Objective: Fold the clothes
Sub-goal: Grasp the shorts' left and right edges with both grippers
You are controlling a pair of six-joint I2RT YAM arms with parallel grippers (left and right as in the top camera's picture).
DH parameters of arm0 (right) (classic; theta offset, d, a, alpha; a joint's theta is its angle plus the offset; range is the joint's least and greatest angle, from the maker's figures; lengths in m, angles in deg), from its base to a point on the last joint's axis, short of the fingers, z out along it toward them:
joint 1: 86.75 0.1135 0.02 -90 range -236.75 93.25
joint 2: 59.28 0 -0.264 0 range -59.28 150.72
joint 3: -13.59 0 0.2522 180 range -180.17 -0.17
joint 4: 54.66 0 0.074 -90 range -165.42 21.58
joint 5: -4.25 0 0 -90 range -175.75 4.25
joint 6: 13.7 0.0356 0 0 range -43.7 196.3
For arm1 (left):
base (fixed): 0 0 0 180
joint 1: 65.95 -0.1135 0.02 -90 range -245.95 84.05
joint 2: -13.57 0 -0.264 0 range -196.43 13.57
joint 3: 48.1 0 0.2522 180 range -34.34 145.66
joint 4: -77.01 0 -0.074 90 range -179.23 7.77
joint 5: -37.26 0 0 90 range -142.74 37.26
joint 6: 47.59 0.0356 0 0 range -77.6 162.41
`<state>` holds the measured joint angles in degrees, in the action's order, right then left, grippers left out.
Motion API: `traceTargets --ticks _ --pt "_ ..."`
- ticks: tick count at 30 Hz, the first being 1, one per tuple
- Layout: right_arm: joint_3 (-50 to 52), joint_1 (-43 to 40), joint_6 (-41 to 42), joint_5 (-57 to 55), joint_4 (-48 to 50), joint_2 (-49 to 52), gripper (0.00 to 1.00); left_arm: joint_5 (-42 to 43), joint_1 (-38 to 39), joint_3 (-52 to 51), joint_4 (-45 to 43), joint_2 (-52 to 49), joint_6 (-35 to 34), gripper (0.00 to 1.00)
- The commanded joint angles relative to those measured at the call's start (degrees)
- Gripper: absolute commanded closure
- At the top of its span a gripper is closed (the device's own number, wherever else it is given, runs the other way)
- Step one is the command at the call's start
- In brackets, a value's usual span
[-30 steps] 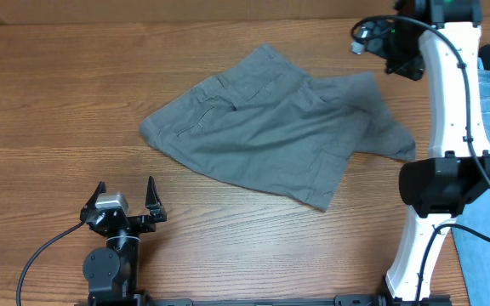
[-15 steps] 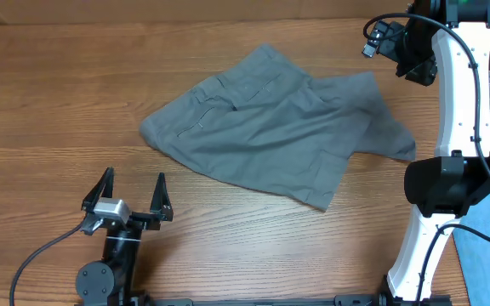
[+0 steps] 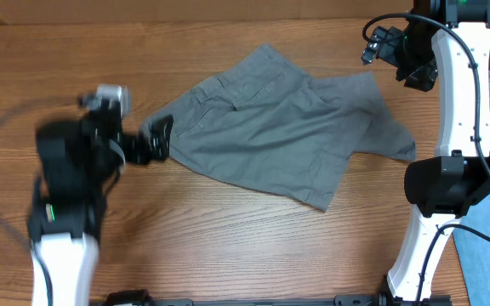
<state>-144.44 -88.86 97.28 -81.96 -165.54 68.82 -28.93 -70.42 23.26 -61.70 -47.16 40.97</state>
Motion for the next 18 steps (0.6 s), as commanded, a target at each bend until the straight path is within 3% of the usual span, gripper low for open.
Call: traceTargets --ticks 1,3,7,15,18 --pt "1.20 0.42 0.02 2.49 0.07 0.24 0.00 3.15 0.35 14.16 10.03 -13.55 9.44 0.00" --pt "2.60 0.92 0.07 2.80 0.07 0.24 0.00 3.19 0.20 23.71 18.95 -24.33 11.89 0.00" --pt "2.97 1.75 0.46 2.89 0.07 0.15 0.00 3.30 -1.44 31.17 25.00 -35.78 11.69 0.00" --pt "3.98 3.56 0.35 3.78 0.04 -1.70 0.00 1.40 -3.43 32.89 22.95 -47.25 11.50 0.00" --pt "7.06 4.22 0.31 3.80 0.04 -2.58 0.00 -2.93 -3.41 32.92 21.00 -50.01 6.69 0.00"
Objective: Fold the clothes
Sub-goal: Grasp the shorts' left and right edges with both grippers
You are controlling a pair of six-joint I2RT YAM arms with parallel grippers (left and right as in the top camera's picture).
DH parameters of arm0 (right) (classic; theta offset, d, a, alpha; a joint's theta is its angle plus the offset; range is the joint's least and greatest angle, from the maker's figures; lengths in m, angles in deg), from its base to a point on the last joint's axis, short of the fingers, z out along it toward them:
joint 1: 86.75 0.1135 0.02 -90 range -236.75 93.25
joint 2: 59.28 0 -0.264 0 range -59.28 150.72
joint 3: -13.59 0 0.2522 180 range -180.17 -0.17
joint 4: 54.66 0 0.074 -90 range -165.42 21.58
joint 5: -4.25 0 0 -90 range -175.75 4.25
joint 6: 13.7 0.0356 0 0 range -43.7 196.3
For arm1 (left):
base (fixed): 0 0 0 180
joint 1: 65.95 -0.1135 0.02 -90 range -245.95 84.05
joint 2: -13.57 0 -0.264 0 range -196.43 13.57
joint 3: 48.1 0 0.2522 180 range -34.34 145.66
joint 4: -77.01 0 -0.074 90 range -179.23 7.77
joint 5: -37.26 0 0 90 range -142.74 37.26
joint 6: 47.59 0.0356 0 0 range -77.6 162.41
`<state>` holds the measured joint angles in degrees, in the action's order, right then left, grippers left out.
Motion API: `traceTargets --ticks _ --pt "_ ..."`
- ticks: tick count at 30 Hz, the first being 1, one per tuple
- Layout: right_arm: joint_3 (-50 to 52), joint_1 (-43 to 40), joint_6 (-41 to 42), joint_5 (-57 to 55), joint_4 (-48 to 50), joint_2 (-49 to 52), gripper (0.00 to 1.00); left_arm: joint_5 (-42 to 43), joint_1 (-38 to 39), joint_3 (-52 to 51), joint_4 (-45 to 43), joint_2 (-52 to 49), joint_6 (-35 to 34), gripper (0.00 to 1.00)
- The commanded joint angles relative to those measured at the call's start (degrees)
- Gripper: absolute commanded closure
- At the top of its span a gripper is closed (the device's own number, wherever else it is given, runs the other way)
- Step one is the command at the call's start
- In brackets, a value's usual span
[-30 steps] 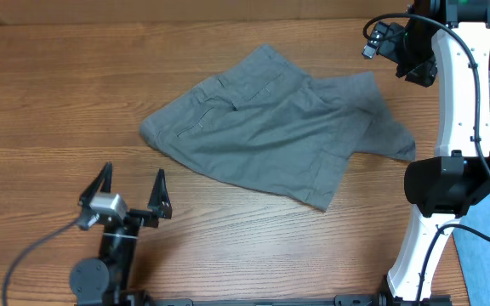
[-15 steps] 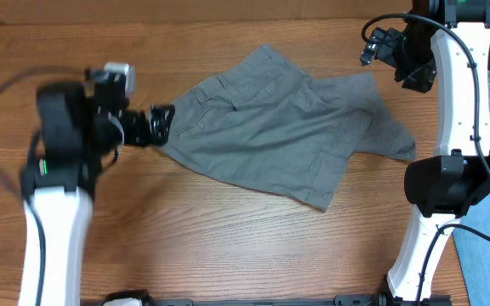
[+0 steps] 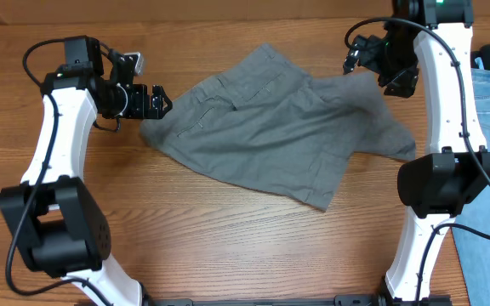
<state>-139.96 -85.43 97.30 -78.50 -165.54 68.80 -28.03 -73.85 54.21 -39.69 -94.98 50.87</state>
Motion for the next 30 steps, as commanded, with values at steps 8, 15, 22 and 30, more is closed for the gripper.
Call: traceTargets --ticks 8,15,22,30 --pt "13.14 1.27 4.61 -5.95 0.04 -10.56 0.00 -5.44 0.00 2.36 -1.84 -10.05 -4.44 0.00" --pt "25.51 2.45 4.63 -5.90 0.04 -21.00 0.00 -13.73 0.02 6.16 -1.46 -15.76 -7.26 0.00" --pt "36.02 5.33 14.67 -14.32 0.22 -22.43 0.00 -15.89 1.25 6.47 -2.05 -15.85 -7.19 0.00" --pt "49.07 5.88 15.43 -7.32 6.12 -22.43 0.00 -14.62 2.32 6.43 -3.26 -15.85 -7.21 0.00"
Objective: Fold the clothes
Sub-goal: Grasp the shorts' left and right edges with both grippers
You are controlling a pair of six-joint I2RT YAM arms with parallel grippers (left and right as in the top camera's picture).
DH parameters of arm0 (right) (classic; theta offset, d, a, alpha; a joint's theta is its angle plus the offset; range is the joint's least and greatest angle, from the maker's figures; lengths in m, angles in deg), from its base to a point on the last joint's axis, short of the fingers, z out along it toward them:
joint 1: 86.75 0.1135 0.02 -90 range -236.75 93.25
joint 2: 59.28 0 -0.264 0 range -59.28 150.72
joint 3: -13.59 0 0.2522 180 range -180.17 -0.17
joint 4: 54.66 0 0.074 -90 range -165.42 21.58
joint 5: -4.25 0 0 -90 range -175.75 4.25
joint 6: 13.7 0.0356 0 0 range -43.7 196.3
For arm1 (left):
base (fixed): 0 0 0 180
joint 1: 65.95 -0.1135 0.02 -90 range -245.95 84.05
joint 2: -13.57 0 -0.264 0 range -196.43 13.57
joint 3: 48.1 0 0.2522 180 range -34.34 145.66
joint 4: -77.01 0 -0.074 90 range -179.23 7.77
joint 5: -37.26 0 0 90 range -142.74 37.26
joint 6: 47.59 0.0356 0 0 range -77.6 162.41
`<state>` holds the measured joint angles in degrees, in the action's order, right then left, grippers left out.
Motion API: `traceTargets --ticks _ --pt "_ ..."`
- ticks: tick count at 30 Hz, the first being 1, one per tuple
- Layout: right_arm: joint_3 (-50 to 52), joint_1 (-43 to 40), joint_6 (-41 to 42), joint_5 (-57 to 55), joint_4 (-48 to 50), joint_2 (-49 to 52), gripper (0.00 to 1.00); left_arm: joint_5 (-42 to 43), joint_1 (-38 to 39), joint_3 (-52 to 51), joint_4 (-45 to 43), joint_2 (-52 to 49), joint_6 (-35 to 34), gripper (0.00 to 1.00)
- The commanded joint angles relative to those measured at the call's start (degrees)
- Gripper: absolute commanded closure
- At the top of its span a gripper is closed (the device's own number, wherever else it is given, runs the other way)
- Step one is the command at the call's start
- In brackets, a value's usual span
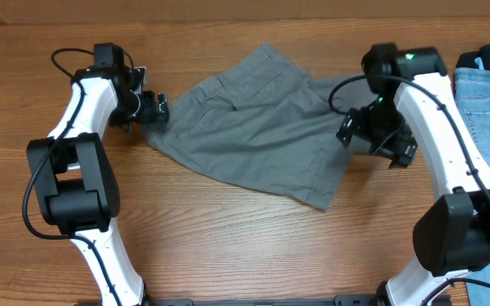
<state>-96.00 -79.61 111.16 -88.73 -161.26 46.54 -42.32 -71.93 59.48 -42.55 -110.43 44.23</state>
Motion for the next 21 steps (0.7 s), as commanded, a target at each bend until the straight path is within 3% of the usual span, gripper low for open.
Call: traceTargets --ticks 1,10,13,21 --pt "6.97 0.17 0.74 4.61 3.10 -0.17 0.00 -0.35 0.39 1.16 -0.42 -0.39 -0.57 0.00" --pt "22.75 5.88 -1.92 15.10 18.86 -0.17 0.00 -0.33 0.39 1.16 -0.39 -0.39 -0.59 0.00" --pt "25.97 7.74 0.68 15.15 22.91 -0.17 0.07 -0.35 0.39 1.16 -0.20 -0.39 -0.57 0.00" --pt "34.40 8.98 5.84 16.11 26.69 -0.17 0.08 -0.35 0.39 1.16 -0.24 -0.39 -0.57 0.00"
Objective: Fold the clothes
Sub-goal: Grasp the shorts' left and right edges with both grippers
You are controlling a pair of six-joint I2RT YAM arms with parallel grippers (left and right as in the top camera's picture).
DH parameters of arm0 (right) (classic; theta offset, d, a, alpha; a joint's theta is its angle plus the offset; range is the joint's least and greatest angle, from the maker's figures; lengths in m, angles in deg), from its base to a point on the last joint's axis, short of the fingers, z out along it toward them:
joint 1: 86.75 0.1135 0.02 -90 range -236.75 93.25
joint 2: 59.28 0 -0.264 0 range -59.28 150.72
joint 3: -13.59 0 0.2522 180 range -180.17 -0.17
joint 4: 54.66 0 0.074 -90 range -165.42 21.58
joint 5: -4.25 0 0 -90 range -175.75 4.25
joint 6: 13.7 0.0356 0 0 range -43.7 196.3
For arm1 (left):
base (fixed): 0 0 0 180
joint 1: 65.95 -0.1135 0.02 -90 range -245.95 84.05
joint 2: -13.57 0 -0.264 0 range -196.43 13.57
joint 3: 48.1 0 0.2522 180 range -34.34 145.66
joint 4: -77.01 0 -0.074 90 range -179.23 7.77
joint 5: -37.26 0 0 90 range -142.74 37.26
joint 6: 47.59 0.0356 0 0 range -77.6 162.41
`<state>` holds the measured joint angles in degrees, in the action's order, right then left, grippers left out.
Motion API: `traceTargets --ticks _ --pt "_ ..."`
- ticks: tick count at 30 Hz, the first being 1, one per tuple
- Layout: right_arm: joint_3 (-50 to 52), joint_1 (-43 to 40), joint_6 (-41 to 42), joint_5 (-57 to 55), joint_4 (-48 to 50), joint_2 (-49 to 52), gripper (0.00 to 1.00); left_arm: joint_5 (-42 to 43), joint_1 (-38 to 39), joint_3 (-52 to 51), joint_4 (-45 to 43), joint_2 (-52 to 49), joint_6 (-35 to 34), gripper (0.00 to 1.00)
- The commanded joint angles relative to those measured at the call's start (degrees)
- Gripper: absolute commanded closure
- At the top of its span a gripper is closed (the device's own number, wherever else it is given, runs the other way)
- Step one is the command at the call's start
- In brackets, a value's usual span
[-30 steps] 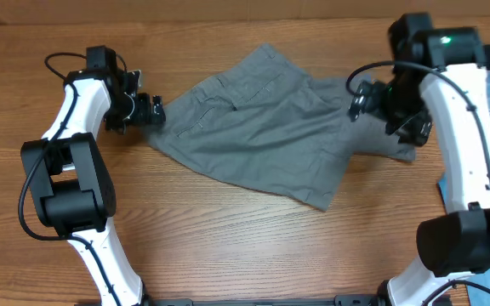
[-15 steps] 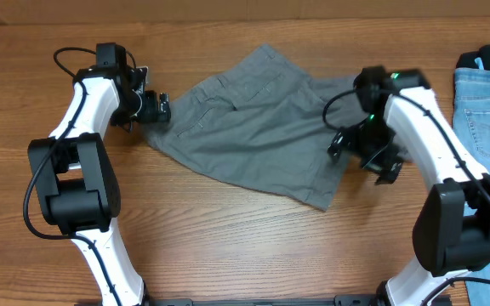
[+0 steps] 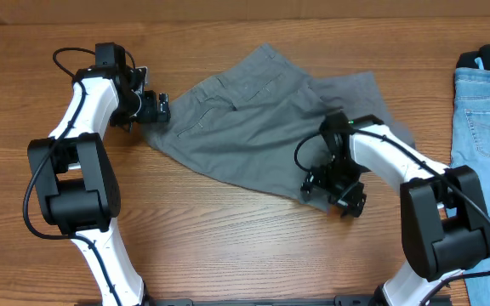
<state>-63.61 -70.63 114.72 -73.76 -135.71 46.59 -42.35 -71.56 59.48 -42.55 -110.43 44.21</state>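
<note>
Grey shorts [image 3: 253, 127] lie spread and slightly rumpled across the middle of the table. My left gripper [image 3: 161, 109] sits at the left corner of the shorts by the waistband, its fingers drawn together on the cloth edge. My right gripper [image 3: 316, 189] is down at the lower right hem corner of the shorts, low over the table. Its wrist hides the fingertips, so the gap between its fingers does not show.
Blue jeans [image 3: 486, 102] lie along the right edge of the table, with a dark garment [image 3: 488, 54] just behind them. The wooden table [image 3: 228, 246] stretches bare in front of the shorts.
My right gripper has moved from the right side of the shorts down and left to the lower hem corner. The left gripper stays at the left corner, and the shorts lie the same.
At first my left arm was blurred at the left edge of the shorts and my right gripper was high at the back right. Then the left gripper stood open at the left corner. Later it rested on that corner while the right came down to the lower hem.
</note>
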Motion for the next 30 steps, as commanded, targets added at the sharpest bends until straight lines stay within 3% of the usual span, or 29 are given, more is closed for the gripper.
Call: traceTargets --ticks 1,9,14,15,16,18,19,21,22,24,30 --pt "3.45 0.00 2.10 1.92 3.02 -0.22 0.12 -0.33 0.02 1.16 -0.22 -0.39 -0.57 0.00" --pt "6.38 0.00 1.70 4.61 9.42 -0.22 0.19 -0.33 0.02 1.16 0.02 -0.39 -0.55 0.00" --pt "6.43 0.00 2.25 4.00 10.64 -0.22 0.37 -0.33 0.02 1.16 0.22 -0.39 -0.55 0.03" --pt "6.43 -0.09 3.23 3.28 10.62 -0.22 0.39 -0.33 0.02 1.16 0.35 -0.39 -0.55 0.10" --pt "6.21 -0.48 4.61 1.11 10.27 -0.22 0.47 -0.31 0.02 1.16 1.03 -0.39 -0.57 0.32" --pt "5.38 -1.36 5.11 -1.38 8.98 -0.24 0.52 -0.26 0.02 1.16 1.66 -0.39 -0.63 0.58" --pt "4.87 -1.81 5.09 -2.12 8.33 -0.37 0.62 -0.26 0.02 1.18 1.95 -0.39 -0.96 0.69" --pt "3.96 -2.75 5.09 -2.97 7.37 -0.68 0.96 -0.24 0.02 1.18 2.23 -0.39 -2.14 0.76" --pt "3.41 -3.21 4.87 -2.97 6.99 -1.01 0.96 0.11 0.02 1.18 2.45 -0.37 -2.29 0.79" --pt "2.36 -3.91 4.55 -3.30 6.51 -1.86 0.96 1.27 0.02 1.20 2.86 -0.37 -2.25 0.96" --pt "-3.17 -4.15 4.48 -8.00 2.58 -9.25 0.96 7.72 0.00 1.79 6.58 1.73 -2.29 0.96"
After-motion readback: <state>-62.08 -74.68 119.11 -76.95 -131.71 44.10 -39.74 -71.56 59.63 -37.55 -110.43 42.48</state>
